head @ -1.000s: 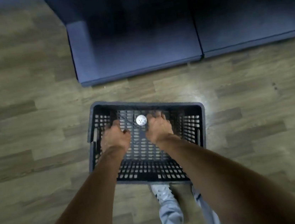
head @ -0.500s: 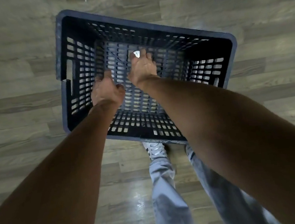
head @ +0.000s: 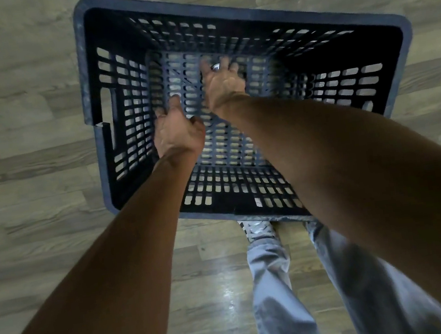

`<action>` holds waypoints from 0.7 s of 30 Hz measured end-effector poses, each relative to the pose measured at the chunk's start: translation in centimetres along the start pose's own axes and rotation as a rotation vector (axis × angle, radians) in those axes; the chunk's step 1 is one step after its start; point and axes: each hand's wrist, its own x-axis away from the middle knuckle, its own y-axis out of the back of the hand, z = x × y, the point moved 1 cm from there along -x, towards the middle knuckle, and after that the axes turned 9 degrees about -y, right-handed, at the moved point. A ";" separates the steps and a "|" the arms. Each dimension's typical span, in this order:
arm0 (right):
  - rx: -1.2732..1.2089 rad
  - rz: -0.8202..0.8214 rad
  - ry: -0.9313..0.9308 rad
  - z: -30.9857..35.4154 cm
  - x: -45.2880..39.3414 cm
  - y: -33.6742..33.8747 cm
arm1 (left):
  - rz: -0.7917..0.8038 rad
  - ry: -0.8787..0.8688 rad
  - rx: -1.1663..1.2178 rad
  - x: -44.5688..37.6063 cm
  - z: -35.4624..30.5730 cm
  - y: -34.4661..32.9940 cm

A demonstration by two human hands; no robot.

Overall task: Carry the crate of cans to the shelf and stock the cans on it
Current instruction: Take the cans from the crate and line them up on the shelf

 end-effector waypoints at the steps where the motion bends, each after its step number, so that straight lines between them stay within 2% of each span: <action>1: 0.004 -0.015 -0.003 -0.2 -0.4 0.0 | -0.001 -0.002 0.005 -0.1 0.1 -0.1; 8: -0.021 -0.051 0.064 -2.0 2.6 -1.2 | 0.015 0.022 -0.014 0.8 2.5 0.1; 12: -0.071 0.066 0.075 -3.3 7.2 -0.7 | 0.048 0.068 -0.013 2.8 2.8 0.4; 16: -0.212 0.116 0.102 -4.8 10.1 3.5 | 0.089 0.085 0.010 4.1 0.6 2.1; 21: -0.309 0.190 0.195 -6.3 13.9 12.6 | 0.077 -0.004 0.018 5.6 -5.6 8.2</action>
